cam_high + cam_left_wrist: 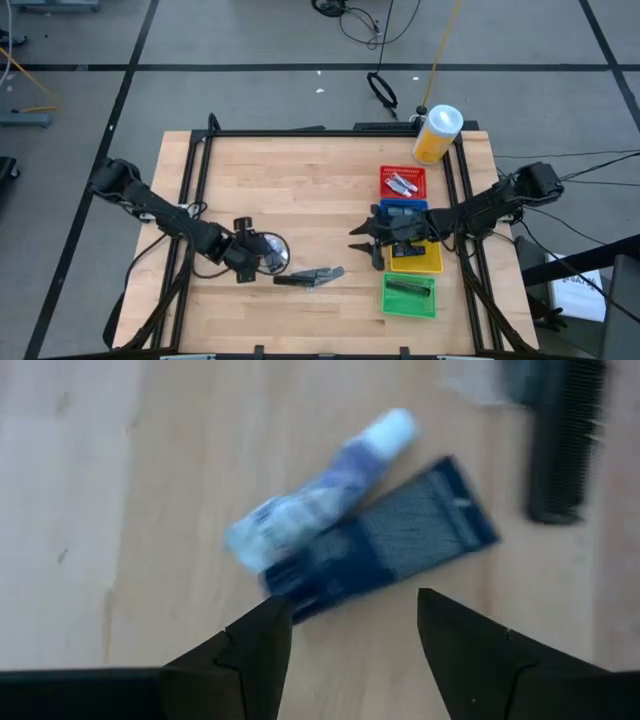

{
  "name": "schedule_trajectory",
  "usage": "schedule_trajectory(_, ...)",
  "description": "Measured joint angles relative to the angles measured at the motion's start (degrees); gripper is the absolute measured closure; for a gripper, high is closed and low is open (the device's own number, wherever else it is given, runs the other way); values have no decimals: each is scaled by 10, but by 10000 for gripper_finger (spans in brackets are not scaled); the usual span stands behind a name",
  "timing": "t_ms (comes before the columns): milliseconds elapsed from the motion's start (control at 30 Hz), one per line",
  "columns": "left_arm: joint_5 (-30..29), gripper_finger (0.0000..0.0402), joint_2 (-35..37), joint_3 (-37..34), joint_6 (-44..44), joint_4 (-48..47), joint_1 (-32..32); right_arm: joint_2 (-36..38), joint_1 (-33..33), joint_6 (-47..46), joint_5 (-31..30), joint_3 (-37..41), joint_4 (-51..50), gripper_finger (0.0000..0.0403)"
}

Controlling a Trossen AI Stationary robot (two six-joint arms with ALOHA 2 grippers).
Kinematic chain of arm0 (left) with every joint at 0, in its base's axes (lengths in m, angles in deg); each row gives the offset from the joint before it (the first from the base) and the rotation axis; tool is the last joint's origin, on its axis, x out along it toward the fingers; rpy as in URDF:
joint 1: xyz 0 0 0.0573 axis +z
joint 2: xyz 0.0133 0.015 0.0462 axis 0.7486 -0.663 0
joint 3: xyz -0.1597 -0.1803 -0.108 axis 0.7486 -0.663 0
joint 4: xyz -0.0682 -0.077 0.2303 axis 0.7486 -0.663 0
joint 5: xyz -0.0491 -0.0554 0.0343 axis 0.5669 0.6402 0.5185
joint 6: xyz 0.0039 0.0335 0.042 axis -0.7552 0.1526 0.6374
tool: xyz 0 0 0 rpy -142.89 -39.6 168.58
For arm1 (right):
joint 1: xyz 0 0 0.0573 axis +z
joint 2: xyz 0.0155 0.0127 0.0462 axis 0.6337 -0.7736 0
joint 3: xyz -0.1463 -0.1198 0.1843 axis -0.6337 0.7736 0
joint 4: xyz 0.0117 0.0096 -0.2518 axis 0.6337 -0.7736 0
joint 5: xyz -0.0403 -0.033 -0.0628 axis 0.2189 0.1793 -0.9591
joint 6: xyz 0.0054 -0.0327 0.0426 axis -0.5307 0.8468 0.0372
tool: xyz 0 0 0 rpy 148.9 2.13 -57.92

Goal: Pick & Place Travel size toiletries
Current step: Put the black shaving cream into the yellow bin

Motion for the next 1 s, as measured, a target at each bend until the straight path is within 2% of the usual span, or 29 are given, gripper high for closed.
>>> schedule_trajectory(167,5,184,0,-16,89,38,0,6,2,0,0,0,-2,234)
schedule_trajectory(333,55,144,0,-66,93,90,38,7,2,3,0,0,-2,234)
schedule_trajectory(467,64,108,-1,-98,102,129,51,7,1,3,-1,0,-8,234)
schedule_trajectory(667,66,100,-1,-92,99,151,50,7,1,3,-1,0,-10,234)
schedule_trajectory(800,70,109,1,-66,-3,135,48,7,1,3,-1,0,-10,234)
schedule_trajectory(1000,64,97,-26,-79,-270,197,61,7,1,5,-1,0,-21,234)
